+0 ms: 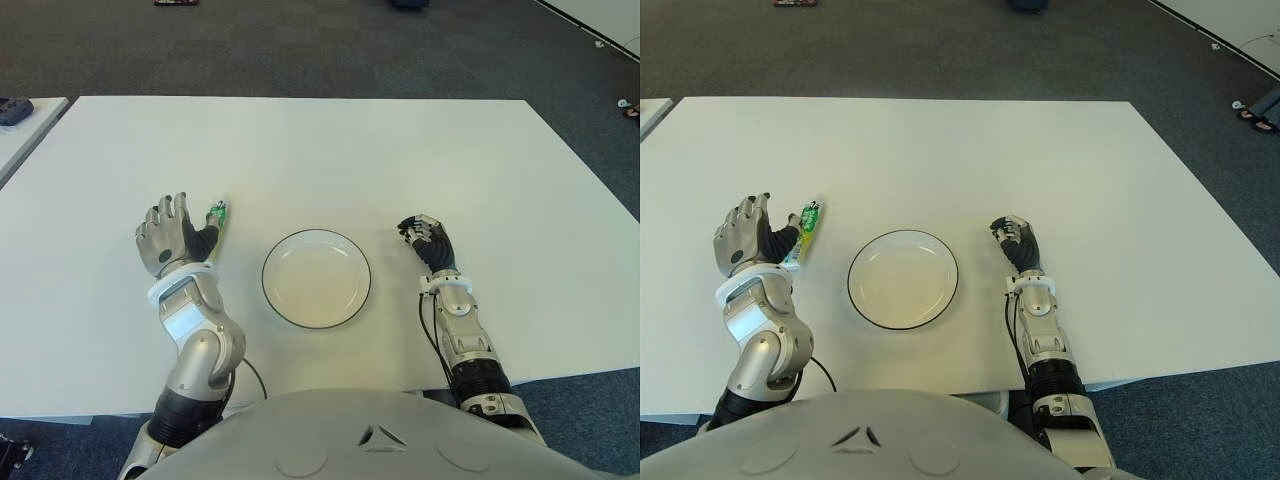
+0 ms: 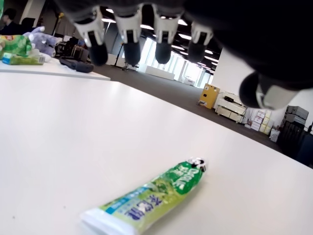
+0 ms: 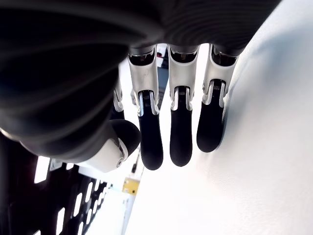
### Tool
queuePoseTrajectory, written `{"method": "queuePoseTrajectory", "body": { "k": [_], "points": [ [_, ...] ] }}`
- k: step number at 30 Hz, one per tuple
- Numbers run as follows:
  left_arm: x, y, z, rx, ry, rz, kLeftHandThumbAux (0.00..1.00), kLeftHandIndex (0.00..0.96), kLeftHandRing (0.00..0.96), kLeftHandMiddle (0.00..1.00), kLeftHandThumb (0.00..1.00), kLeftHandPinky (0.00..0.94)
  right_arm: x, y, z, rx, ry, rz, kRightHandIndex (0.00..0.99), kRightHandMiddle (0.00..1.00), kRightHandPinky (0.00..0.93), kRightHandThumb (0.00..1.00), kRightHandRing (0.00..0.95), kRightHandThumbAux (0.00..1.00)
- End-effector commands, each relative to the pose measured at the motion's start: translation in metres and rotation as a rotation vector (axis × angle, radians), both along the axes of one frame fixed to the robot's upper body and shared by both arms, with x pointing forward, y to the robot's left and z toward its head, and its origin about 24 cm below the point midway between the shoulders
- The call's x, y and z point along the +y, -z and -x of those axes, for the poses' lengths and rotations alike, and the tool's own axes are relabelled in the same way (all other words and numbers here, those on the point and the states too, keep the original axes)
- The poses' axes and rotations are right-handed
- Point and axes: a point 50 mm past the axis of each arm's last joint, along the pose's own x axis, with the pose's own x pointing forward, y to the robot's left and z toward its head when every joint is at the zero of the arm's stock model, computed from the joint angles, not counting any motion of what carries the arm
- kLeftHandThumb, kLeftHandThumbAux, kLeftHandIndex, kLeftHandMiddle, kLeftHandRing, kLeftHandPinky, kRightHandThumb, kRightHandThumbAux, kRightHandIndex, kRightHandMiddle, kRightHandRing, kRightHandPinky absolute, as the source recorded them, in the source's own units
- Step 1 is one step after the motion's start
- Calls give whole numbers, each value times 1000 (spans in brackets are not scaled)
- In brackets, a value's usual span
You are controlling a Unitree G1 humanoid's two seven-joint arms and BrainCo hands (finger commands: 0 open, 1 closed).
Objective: Put the toothpaste on the table into the plate.
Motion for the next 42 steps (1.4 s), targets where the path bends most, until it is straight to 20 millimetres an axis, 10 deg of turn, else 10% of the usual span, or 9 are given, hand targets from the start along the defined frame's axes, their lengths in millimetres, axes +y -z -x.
{"method": "queuePoseTrajectory", "body": {
  "k": [1,42],
  "points": [
    [-2,8,-7,40,-16,32,319,0,0,0,512,0,0,5,1,33,6,5,420,442,403,715,410,733],
    [-8,82,-47,371,46,86,240,109,0,24,373,0,-3,4,4,33,24,10,419,439,411,714,412,733]
  ]
}}
